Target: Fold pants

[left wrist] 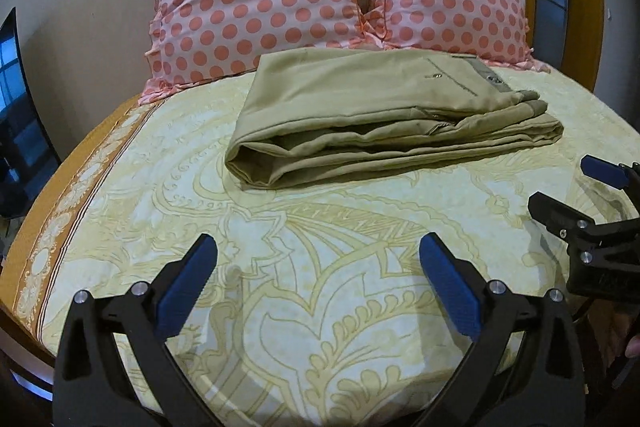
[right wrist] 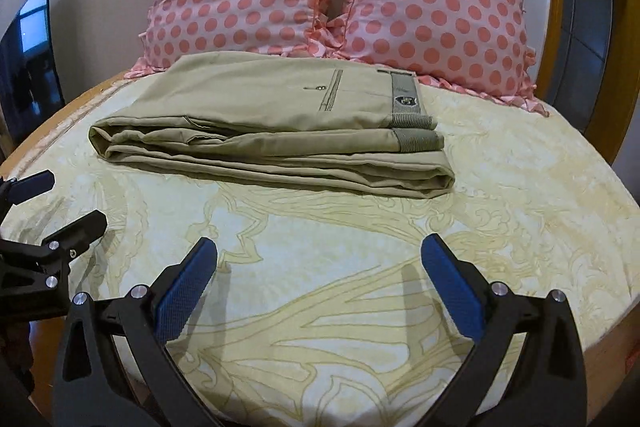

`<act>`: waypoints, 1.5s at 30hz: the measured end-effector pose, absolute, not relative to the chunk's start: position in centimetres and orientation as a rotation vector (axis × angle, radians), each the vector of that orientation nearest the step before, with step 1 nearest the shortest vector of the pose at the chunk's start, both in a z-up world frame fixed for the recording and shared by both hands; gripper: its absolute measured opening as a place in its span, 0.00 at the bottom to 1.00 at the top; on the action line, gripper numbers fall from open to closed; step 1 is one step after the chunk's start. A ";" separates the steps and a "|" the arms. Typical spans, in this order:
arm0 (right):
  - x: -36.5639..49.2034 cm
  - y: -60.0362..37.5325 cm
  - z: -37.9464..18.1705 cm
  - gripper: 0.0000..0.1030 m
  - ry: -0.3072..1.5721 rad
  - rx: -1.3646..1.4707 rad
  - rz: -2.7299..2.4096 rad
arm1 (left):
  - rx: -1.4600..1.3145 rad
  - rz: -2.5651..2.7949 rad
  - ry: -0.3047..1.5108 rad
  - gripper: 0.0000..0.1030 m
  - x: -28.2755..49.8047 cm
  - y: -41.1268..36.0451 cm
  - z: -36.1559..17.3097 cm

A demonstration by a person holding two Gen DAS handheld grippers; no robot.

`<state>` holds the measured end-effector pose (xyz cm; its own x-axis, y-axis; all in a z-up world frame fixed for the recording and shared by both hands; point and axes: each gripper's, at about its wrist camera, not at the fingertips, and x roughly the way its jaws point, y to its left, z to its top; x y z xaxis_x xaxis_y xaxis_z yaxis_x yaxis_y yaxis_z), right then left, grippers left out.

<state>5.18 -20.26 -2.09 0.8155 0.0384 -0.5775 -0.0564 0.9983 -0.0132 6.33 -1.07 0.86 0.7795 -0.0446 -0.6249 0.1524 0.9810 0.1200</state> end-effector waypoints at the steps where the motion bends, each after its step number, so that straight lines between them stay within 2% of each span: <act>1: 5.3 -20.3 -2.2 0.99 0.625 -0.023 0.045 | 0.178 -0.100 0.678 0.98 6.5 -1.3 0.7; 7: 5.4 -20.7 -2.5 0.99 0.663 0.021 0.017 | 0.049 -0.082 0.718 0.98 6.3 -0.2 0.2; 45: 5.3 -20.8 -2.4 0.99 0.661 0.026 0.001 | 0.055 -0.080 0.697 0.98 5.7 -0.1 0.0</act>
